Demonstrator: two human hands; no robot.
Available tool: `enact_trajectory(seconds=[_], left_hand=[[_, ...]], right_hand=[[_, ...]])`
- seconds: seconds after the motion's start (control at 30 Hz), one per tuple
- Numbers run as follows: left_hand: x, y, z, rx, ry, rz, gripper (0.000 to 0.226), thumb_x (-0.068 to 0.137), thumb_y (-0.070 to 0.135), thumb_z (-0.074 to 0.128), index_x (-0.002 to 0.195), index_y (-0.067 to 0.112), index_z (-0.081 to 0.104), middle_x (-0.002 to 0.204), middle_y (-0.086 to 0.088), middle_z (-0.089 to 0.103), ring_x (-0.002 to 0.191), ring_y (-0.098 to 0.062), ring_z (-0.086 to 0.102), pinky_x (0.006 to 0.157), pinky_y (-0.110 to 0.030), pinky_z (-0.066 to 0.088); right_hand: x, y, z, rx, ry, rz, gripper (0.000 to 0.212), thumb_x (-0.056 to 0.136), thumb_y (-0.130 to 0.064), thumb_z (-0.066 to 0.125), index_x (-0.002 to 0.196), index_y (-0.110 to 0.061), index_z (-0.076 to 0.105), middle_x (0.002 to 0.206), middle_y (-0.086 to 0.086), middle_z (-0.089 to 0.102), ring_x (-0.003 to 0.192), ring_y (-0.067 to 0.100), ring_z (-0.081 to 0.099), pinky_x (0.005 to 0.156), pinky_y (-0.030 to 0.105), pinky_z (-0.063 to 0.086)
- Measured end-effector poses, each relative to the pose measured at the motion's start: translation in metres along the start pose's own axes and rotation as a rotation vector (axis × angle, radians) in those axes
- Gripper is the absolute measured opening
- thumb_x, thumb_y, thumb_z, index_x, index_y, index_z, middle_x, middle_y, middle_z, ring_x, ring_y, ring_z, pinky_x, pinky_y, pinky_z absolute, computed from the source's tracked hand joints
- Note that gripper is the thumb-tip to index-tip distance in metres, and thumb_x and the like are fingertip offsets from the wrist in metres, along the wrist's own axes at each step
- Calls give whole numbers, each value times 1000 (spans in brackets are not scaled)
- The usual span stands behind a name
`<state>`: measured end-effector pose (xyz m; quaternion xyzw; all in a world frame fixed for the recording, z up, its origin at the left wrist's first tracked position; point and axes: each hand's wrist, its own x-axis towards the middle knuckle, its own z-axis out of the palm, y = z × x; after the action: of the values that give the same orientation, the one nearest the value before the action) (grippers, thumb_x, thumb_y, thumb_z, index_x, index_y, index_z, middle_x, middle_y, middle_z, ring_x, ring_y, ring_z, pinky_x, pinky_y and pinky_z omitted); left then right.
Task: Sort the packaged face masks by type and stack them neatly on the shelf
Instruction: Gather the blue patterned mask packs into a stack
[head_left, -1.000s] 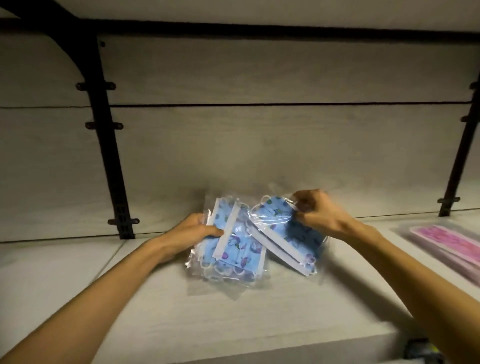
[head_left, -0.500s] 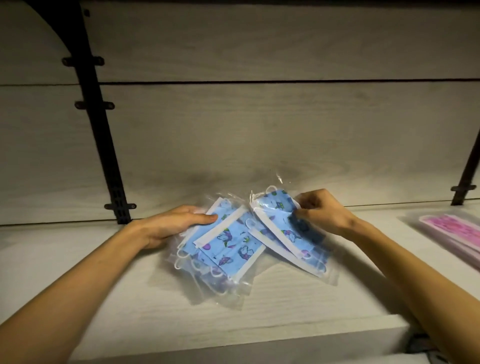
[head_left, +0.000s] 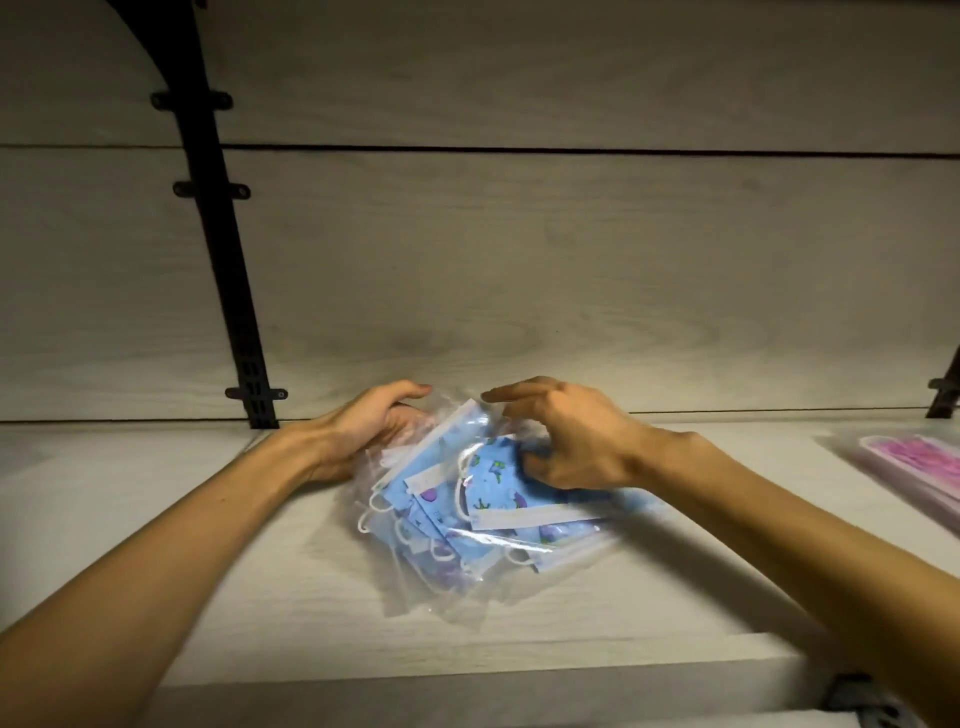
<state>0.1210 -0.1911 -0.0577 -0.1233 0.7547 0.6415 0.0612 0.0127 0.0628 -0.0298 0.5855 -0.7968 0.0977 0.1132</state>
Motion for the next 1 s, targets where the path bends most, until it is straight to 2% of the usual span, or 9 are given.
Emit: enact_trajectory(seconds=[0.13,0.23,0.37,0.5,0.57,0.63,0.77,0.9,1.0], left_hand=[[-4,4,1,72,-99,10,107,81,86,41,124,-9,62,108,-39,59,93,-42,59,91,-47,51],[-8,9,3,111,-134,5,119,75,97,31,133,-4,58,133,-40,52,118,-48,56,114,-58,32],[-8,11,5,103,-181,-1,110,73,98,28,129,12,68,134,-32,58,120,-37,59,106,-46,38],[-7,10,6,99,-142,17,111,75,96,28,126,7,69,125,-26,52,113,-40,49,115,-56,33],[-8,13,9,144,-104,27,108,75,96,26,122,10,72,117,-35,62,112,-48,58,103,-46,51],[-10,15,10,172,-78,27,99,76,94,25,115,19,77,122,-26,68,119,-42,62,84,-30,60],[-10,15,10,140,-88,-5,95,79,93,30,116,19,77,120,-17,72,114,-33,68,92,-37,57],[-11,15,13,103,-87,26,89,78,92,37,117,22,77,122,-16,71,116,-33,67,99,-43,50],[-13,14,13,145,-69,32,107,67,98,43,117,7,71,129,-22,62,118,-38,58,102,-49,43]], right_hand=[[19,-13,4,-27,-78,-22,83,70,-24,63,147,-36,35,152,-9,45,134,19,47,101,39,50],[25,-16,9,-62,-106,-51,97,66,-25,62,154,-36,23,153,-4,43,136,20,44,104,36,48],[27,-13,14,-101,-54,-100,89,68,-30,62,152,-34,32,143,-2,54,129,20,50,100,34,47],[18,-5,16,-115,-9,-93,79,74,-35,61,149,-35,37,144,-7,54,131,17,49,97,36,49],[14,-1,17,-117,31,-98,70,78,-37,62,145,-33,44,139,-9,57,127,17,52,96,35,49],[10,2,17,-143,77,-96,64,80,-39,62,142,-30,49,133,-8,60,122,19,54,96,35,48],[5,10,18,-253,94,-92,58,87,-46,62,142,-28,51,127,-6,59,117,20,52,96,35,46],[0,15,11,-279,126,-81,33,86,-44,66,113,-25,66,116,-6,64,113,22,54,93,33,42],[-4,21,2,-242,66,-17,30,80,-42,64,103,-22,65,109,-6,67,110,20,54,86,31,45]])
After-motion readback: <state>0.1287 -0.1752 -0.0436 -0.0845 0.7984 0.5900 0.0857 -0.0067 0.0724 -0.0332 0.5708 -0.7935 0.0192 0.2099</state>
